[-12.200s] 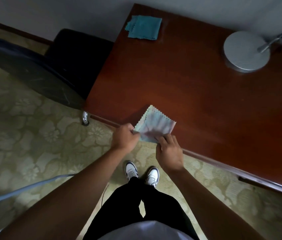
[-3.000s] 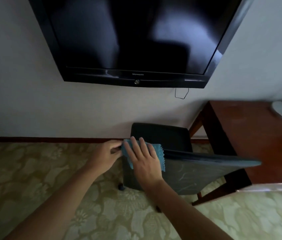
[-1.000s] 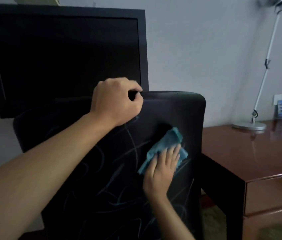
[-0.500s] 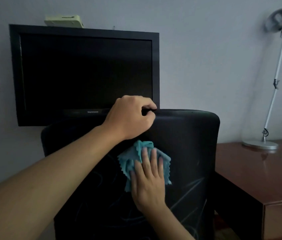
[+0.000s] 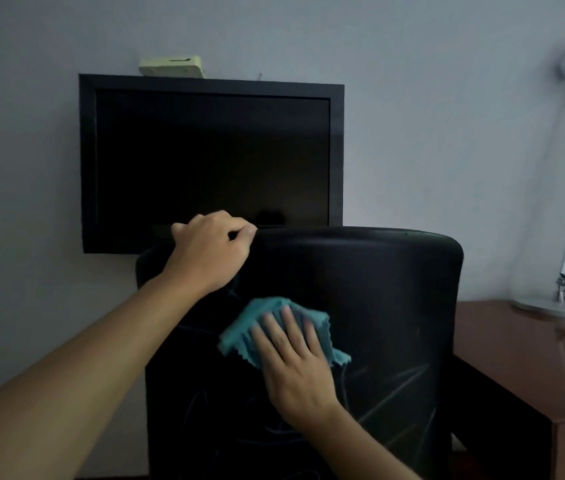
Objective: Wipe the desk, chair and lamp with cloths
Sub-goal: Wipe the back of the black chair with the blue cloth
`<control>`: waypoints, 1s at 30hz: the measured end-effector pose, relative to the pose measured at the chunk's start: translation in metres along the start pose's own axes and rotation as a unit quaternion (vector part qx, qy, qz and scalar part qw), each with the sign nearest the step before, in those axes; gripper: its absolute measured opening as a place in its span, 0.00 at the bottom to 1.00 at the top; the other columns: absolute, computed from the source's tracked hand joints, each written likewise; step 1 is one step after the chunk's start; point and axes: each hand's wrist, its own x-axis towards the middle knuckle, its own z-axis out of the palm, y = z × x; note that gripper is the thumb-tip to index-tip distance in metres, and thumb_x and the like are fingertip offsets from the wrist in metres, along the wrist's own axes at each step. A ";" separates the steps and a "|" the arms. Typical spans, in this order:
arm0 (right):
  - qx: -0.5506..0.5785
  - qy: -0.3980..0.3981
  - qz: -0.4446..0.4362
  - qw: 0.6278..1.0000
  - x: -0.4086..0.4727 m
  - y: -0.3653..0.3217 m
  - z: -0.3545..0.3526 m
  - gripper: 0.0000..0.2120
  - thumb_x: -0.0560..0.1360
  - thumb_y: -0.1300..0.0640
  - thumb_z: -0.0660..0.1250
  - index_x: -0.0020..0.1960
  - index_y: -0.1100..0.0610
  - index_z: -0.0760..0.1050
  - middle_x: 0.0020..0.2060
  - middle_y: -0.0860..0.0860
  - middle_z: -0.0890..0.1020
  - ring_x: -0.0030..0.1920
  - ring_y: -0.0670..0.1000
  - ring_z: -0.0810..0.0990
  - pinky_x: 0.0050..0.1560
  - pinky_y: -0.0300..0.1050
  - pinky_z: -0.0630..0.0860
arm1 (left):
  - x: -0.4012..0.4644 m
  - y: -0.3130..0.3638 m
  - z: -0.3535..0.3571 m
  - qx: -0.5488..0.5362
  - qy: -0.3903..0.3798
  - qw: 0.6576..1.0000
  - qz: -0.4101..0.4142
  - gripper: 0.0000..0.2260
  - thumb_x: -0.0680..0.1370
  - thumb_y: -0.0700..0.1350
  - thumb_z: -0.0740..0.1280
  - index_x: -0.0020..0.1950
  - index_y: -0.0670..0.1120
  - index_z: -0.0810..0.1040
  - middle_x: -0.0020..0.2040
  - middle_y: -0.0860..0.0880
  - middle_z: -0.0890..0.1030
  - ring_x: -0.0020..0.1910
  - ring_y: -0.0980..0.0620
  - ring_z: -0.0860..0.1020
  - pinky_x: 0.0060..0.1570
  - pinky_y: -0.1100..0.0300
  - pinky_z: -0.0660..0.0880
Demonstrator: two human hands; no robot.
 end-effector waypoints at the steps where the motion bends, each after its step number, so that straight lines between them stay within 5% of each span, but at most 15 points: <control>1: -0.004 -0.006 -0.011 1.000 -0.002 0.002 -0.001 0.28 0.76 0.53 0.59 0.76 0.53 0.63 0.76 0.51 0.67 0.79 0.56 0.50 0.74 0.59 0.57 | -0.001 0.002 -0.003 0.002 -0.011 1.000 -0.003 0.16 0.81 0.57 0.55 0.58 0.59 0.81 0.57 0.56 0.80 0.60 0.48 0.75 0.58 0.49 0.60; 6: 0.028 0.065 0.085 0.994 0.095 0.030 -0.034 0.27 0.80 0.53 0.53 0.79 0.53 0.58 0.79 0.52 0.56 0.80 0.57 0.47 0.78 0.61 0.47 | -0.001 -0.008 -0.029 -0.054 -0.080 0.995 0.014 0.14 0.81 0.56 0.61 0.63 0.60 0.79 0.60 0.56 0.80 0.64 0.51 0.75 0.68 0.44 0.67; 10: 0.029 0.105 0.125 0.986 0.131 0.020 -0.034 0.26 0.82 0.54 0.51 0.79 0.56 0.59 0.79 0.53 0.59 0.80 0.58 0.48 0.79 0.59 0.44 | -0.013 -0.057 -0.046 -0.136 -0.060 0.981 -0.128 0.12 0.81 0.58 0.61 0.57 0.59 0.82 0.54 0.57 0.82 0.58 0.53 0.78 0.63 0.51 0.73; 13: 0.023 0.047 0.020 0.998 0.078 -0.020 -0.012 0.25 0.79 0.56 0.55 0.76 0.57 0.66 0.76 0.54 0.67 0.78 0.59 0.57 0.78 0.60 0.51 | -0.033 -0.079 -0.044 -0.248 -0.091 0.943 -0.204 0.12 0.80 0.63 0.60 0.46 0.62 0.81 0.45 0.64 0.81 0.49 0.63 0.78 0.50 0.66 0.72; 16: 0.000 -0.017 -0.082 0.996 0.055 -0.029 -0.008 0.24 0.75 0.54 0.57 0.70 0.54 0.75 0.70 0.52 0.76 0.75 0.56 0.63 0.73 0.58 0.58 | -0.037 -0.083 -0.034 -0.281 -0.060 0.939 -0.189 0.15 0.80 0.62 0.60 0.47 0.56 0.82 0.46 0.57 0.84 0.48 0.60 0.80 0.49 0.64 0.73; 20: 0.028 0.040 -0.053 0.997 0.117 -0.018 -0.020 0.26 0.79 0.54 0.56 0.77 0.54 0.65 0.77 0.51 0.64 0.79 0.55 0.54 0.79 0.58 0.48 | -0.029 -0.088 -0.031 -0.341 -0.088 0.912 -0.209 0.12 0.80 0.58 0.63 0.48 0.55 0.83 0.49 0.55 0.84 0.53 0.54 0.81 0.56 0.56 0.75; 23: 0.055 0.063 0.013 0.996 0.125 -0.037 -0.017 0.26 0.80 0.56 0.55 0.78 0.55 0.62 0.78 0.52 0.62 0.80 0.56 0.52 0.79 0.59 0.45 | -0.030 -0.094 -0.032 -0.359 -0.116 0.900 -0.217 0.10 0.79 0.59 0.64 0.51 0.58 0.84 0.48 0.56 0.86 0.50 0.57 0.83 0.44 0.61 0.76; 27: 0.036 -0.029 -0.130 0.990 0.051 -0.067 0.005 0.26 0.75 0.55 0.58 0.74 0.54 0.70 0.74 0.50 0.70 0.76 0.56 0.63 0.76 0.57 0.52 | -0.031 -0.096 -0.040 -0.378 -0.150 0.886 -0.221 0.09 0.77 0.63 0.66 0.42 0.65 0.83 0.40 0.65 0.84 0.41 0.68 0.81 0.41 0.68 0.72; 30: 0.016 -0.067 -0.183 0.981 0.048 -0.064 0.002 0.27 0.74 0.54 0.57 0.73 0.53 0.72 0.72 0.50 0.73 0.75 0.54 0.62 0.75 0.57 0.55 | -0.033 -0.095 -0.043 -0.389 -0.155 0.882 -0.216 0.10 0.75 0.64 0.67 0.39 0.64 0.83 0.37 0.68 0.82 0.36 0.74 0.77 0.33 0.75 0.71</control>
